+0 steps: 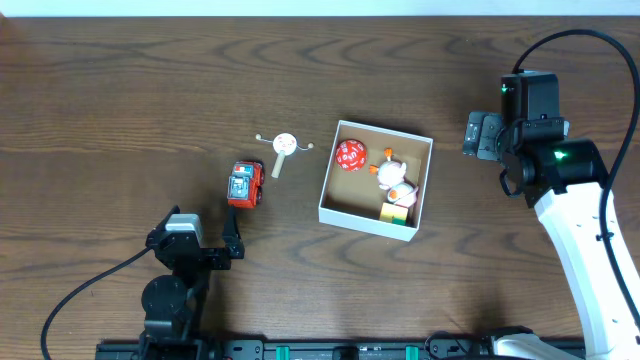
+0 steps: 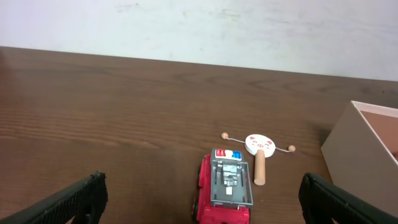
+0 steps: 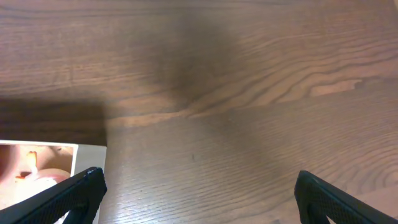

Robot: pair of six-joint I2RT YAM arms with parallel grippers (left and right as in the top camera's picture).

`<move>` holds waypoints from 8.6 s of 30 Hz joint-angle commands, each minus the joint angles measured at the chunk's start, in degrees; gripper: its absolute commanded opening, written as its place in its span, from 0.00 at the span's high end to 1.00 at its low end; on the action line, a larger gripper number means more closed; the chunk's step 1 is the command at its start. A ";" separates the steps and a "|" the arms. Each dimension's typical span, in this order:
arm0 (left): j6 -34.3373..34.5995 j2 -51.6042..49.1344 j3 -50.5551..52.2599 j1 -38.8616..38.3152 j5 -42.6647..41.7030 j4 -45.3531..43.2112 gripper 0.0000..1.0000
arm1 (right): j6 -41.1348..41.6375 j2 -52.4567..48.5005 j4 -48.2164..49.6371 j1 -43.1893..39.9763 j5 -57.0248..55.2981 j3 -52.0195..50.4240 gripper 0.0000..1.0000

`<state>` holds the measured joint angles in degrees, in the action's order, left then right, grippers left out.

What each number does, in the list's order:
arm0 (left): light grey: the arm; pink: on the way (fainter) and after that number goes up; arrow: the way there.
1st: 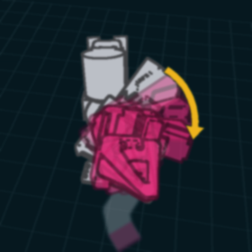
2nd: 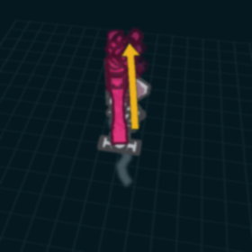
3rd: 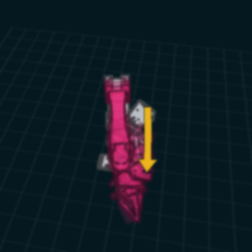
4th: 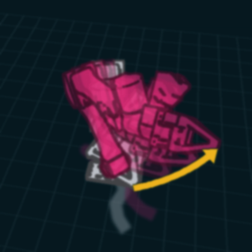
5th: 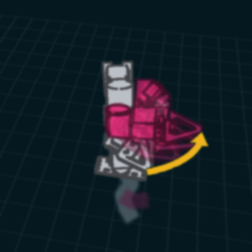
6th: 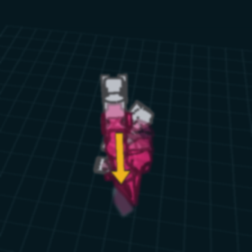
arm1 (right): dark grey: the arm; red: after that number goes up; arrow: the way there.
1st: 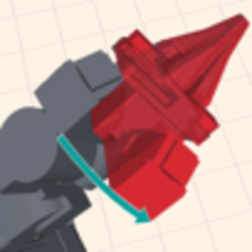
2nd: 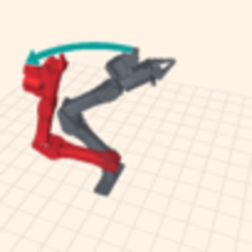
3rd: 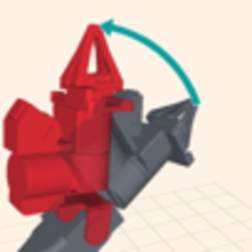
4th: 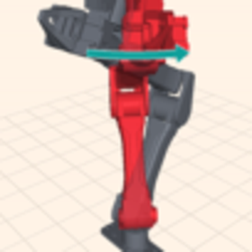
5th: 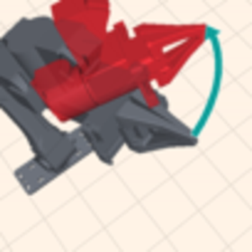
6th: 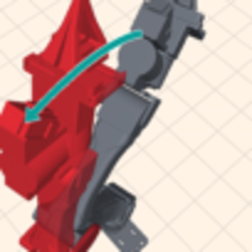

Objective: Pack container
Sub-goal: 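Release the ball and lift the right gripper away, then reach the left gripper forward to the red fire truck, then lower the left gripper over the fire truck and grasp it, then carry the fire truck with the left gripper into the box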

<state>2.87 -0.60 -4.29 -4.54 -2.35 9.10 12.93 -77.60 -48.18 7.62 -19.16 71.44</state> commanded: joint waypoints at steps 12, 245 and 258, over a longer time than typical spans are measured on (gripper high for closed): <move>-1.14 0.37 0.44 0.28 1.73 0.74 0.02 | 0.98 0.79 -0.07 -0.48 -0.74 0.28 0.01; -43.80 -86.40 -53.75 -42.12 1.62 12.92 0.74 | 0.98 0.76 -0.09 -0.48 -0.74 0.28 0.01; -43.54 -86.40 -53.75 -42.12 1.97 15.54 0.74 | 0.98 0.76 -0.09 -0.48 -0.72 0.28 0.01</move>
<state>-40.53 -87.02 -57.10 -46.57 -0.86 23.64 13.08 -77.60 -48.23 7.62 -19.14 71.40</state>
